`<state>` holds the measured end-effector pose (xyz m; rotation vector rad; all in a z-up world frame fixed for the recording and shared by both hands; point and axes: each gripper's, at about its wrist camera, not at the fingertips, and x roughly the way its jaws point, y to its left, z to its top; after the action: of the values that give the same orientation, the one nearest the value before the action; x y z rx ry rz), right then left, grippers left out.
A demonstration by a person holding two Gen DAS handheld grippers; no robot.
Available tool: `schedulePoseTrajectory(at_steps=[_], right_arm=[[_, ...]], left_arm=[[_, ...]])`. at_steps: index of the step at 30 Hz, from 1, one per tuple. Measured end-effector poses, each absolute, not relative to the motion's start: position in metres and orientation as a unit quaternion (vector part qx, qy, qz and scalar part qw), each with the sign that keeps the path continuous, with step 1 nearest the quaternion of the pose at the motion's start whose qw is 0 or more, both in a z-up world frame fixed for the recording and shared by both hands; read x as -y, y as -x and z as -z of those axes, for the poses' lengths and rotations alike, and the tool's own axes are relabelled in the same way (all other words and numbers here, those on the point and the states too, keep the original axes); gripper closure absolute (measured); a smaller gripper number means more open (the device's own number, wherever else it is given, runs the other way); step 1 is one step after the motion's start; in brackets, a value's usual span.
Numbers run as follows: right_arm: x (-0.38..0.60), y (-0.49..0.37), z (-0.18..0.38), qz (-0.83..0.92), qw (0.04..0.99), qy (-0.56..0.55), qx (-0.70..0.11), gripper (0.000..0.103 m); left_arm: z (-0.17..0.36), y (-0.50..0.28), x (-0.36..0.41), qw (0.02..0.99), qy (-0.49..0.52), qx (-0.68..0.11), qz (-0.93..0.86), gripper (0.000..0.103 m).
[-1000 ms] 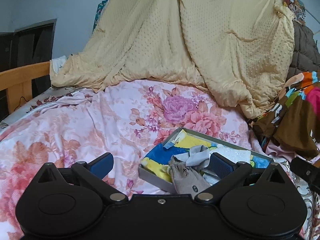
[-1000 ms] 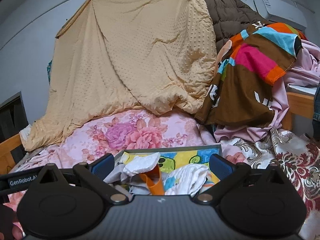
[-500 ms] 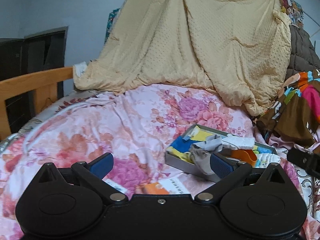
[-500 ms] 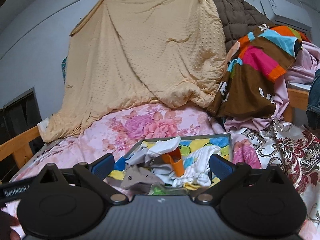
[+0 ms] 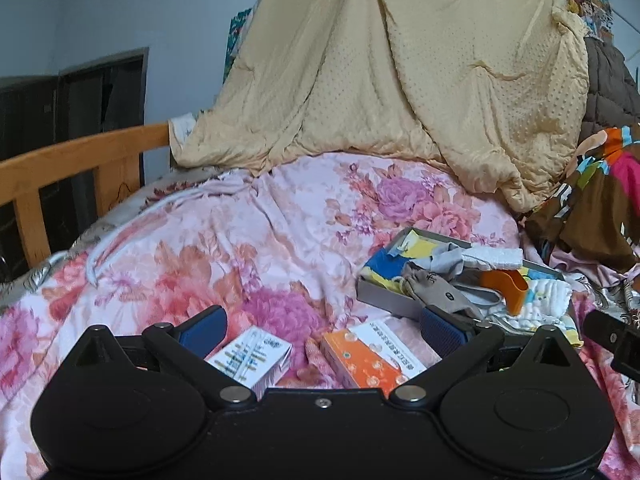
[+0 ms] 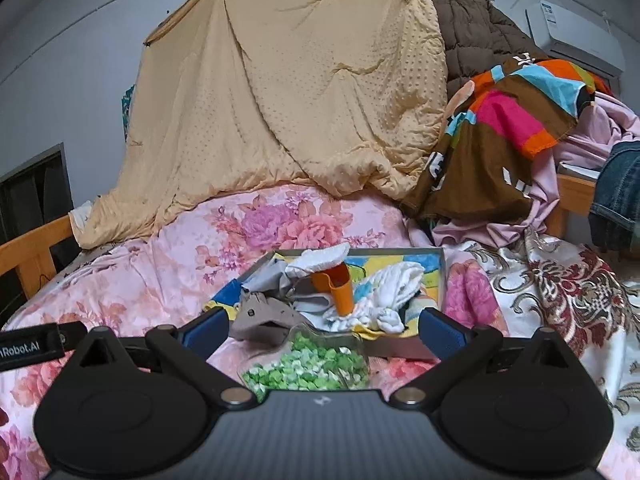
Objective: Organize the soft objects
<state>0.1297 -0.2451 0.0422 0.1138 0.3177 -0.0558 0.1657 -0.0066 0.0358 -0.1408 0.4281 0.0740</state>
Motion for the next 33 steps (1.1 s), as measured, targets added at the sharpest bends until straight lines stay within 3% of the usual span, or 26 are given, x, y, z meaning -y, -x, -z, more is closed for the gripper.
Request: schedulePoseTrajectory(at_steps=[33], right_arm=[[0.229,-0.079,-0.027,0.005,0.982,-0.044,-0.183,0.0]], left_arm=[[-0.013,-0.109,-0.003,0.973,0.07,-0.212,-0.058,0.001]])
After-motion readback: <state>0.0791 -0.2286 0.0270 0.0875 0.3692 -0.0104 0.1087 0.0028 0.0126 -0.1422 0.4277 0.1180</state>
